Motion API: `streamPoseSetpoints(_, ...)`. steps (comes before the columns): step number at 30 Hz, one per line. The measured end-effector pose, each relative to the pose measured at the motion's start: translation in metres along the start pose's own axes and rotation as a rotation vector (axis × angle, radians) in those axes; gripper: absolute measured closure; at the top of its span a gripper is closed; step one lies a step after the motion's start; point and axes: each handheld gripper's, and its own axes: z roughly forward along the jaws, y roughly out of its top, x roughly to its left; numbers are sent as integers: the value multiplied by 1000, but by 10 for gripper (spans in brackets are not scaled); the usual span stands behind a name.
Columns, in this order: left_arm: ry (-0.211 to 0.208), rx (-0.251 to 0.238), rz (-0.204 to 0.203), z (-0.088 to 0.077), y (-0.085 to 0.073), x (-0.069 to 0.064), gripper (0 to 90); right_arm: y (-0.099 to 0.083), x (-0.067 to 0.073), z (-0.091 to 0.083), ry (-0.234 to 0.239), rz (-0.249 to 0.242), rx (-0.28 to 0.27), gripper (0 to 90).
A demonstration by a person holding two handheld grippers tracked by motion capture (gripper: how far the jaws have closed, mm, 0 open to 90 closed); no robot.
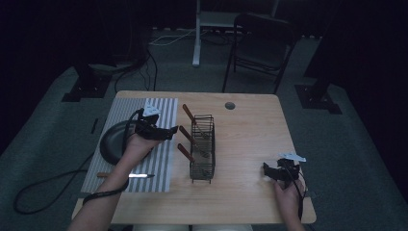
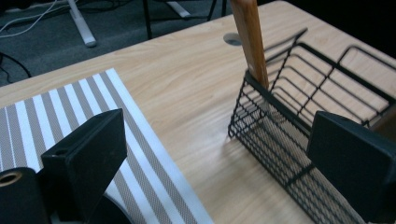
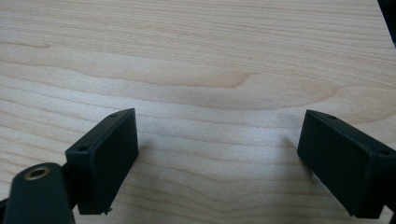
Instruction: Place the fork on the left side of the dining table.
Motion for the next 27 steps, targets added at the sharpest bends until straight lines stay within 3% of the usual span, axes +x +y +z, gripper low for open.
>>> streamPoseSetpoints(9, -29, -15, -41, 11, 19, 4, 76, 0, 0, 0, 0, 0, 0, 120)
streamPoseSetpoints(10, -33, -18, -45, 12, 21, 5, 140, 0, 0, 0, 0, 0, 0, 120)
streamPoseSetpoints(11, -50, -16, -52, 14, 22, 5, 140, 0, 0, 0, 0, 0, 0, 120)
streamPoseSetpoints(16, -67, -11, -51, 23, 28, 1, 149, 0, 0, 0, 0, 0, 0, 120)
streamPoseSetpoints(23, -125, 10, -56, 37, 34, 0, 325, 0, 0, 0, 0, 0, 0, 120)
streamPoseSetpoints(27, -144, 31, -57, 45, 36, -3, 336, 0, 0, 0, 0, 0, 0, 120)
